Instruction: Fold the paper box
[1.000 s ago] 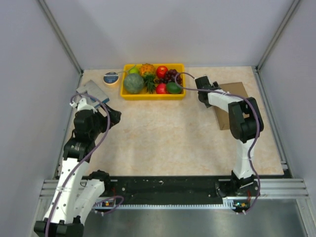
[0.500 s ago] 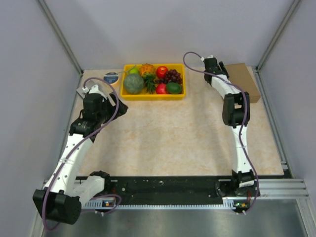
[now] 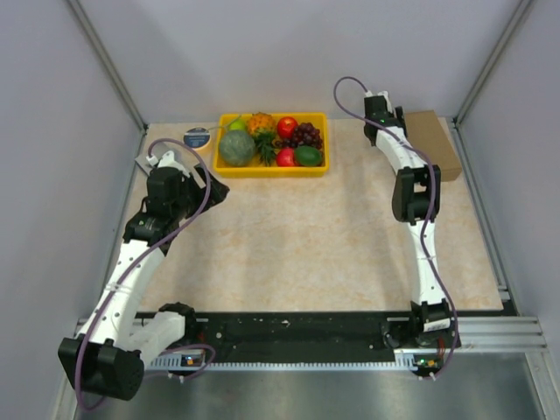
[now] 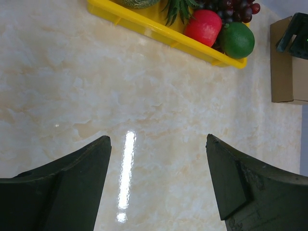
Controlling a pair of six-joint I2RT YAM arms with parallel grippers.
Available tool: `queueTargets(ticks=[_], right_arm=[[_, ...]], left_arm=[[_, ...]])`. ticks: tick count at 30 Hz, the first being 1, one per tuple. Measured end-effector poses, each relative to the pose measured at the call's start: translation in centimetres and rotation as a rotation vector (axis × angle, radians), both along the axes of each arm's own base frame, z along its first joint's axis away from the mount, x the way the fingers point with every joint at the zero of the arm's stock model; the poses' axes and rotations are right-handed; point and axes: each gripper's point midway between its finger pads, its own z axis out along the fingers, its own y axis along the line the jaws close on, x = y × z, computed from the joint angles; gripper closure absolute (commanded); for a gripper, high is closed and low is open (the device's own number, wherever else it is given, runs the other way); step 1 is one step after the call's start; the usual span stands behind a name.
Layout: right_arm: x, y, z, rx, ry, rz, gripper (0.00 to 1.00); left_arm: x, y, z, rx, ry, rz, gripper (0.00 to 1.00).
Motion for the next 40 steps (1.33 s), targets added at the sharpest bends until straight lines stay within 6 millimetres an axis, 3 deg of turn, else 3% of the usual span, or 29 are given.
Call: queueTargets(ticks=[9, 18, 21, 23, 26, 30, 33, 36, 40], right_arm=[[-1.0, -0.4, 0.2, 0.086, -0.039, -0.084, 0.22], [-1.0, 0.6, 1.5, 0.099, -0.009, -0.021, 0.04], [-1.5, 0.7, 4.0, 0.052, -0.002, 0.006, 0.02], [-2.7, 0.8, 7.1, 0.021, -0.027, 0.005, 0.02], [-7.5, 2.1, 12.5, 0.027, -0.051, 0.019, 0.02], [-18.1, 6.1, 21.2, 0.241, -0.231, 0.111, 0.01], [-26.1, 9.0, 24.8, 0.475, -0.366, 0.246, 0.01], [-32.5, 8.6, 24.4, 0.621, -0.427, 0.276, 0.01], [-38.9, 7.3, 22.2, 0.684, -0.427, 0.316, 0.01]], left_arm=[[0.0, -0.1, 0.2, -0.005, -0.008, -0.005, 0.15], [-0.6, -0.8, 1.9, -0.012, -0.070, -0.069, 0.14], [-1.1, -1.4, 2.5, -0.020, -0.083, -0.109, 0.13], [-1.7, -1.6, 3.3, -0.026, -0.107, -0.129, 0.12], [-3.3, -1.6, 5.1, -0.029, -0.167, -0.154, 0.12], [-5.9, -1.9, 7.5, -0.040, -0.262, -0.201, 0.12], [-7.8, -2.4, 8.6, -0.056, -0.307, -0.255, 0.12], [-9.4, -2.8, 8.6, -0.068, -0.329, -0.298, 0.11], [-11.3, -3.1, 8.5, -0.075, -0.356, -0.337, 0.10]])
